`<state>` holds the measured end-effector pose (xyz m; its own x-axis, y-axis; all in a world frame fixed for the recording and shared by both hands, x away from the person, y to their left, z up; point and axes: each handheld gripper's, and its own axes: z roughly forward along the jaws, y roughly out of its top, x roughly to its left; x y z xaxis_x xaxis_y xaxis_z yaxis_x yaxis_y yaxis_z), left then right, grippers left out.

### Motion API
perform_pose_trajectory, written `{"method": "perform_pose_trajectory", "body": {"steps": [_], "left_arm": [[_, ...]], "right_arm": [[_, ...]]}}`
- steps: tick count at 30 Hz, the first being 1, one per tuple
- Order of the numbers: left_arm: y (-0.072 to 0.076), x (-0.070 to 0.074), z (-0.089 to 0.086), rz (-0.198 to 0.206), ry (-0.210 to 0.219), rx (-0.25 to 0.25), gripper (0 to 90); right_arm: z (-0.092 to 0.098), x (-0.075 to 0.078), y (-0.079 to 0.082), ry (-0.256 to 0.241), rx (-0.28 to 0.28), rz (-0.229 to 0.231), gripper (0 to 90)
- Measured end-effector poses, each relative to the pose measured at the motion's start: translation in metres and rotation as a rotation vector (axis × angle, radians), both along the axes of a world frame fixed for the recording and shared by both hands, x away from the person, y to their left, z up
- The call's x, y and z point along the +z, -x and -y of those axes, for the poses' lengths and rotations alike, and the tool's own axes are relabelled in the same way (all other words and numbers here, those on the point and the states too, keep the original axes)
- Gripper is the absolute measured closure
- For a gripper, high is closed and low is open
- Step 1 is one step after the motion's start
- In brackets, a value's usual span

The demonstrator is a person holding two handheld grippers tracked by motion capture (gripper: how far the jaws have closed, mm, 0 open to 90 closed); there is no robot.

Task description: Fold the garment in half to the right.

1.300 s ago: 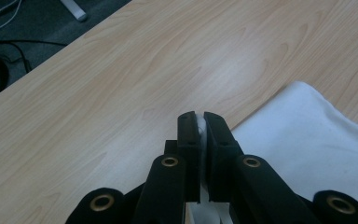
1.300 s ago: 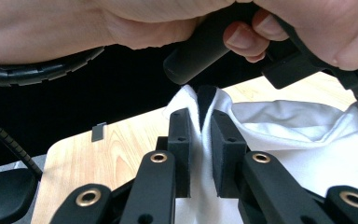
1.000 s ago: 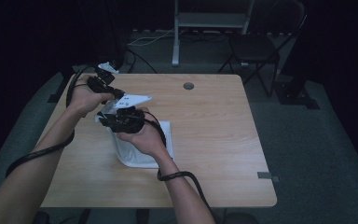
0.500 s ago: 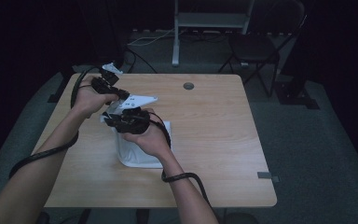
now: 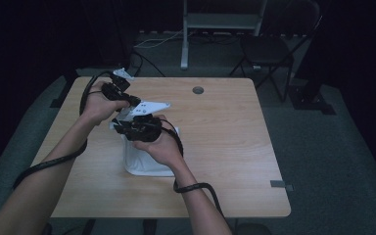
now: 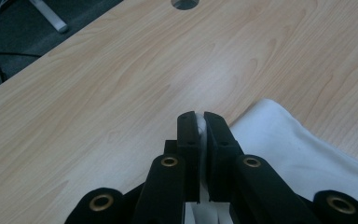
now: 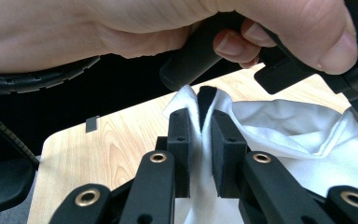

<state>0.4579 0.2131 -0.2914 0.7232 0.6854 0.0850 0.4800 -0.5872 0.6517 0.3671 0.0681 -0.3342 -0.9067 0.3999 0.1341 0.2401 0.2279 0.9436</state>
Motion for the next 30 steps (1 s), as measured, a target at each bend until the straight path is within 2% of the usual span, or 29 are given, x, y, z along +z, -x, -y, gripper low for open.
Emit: {"method": "perform_pose_trajectory", "body": {"steps": [24, 30], "left_arm": [[0.001, -0.009, 0.018, -0.005, 0.018, -0.026, 85.8], [0.001, -0.012, 0.022, -0.009, 0.025, -0.014, 85.7]], "right_arm": [[0.015, -0.007, 0.002, 0.009, -0.017, -0.016, 79.3], [0.022, -0.01, 0.003, 0.008, -0.025, -0.022, 79.3]]}}
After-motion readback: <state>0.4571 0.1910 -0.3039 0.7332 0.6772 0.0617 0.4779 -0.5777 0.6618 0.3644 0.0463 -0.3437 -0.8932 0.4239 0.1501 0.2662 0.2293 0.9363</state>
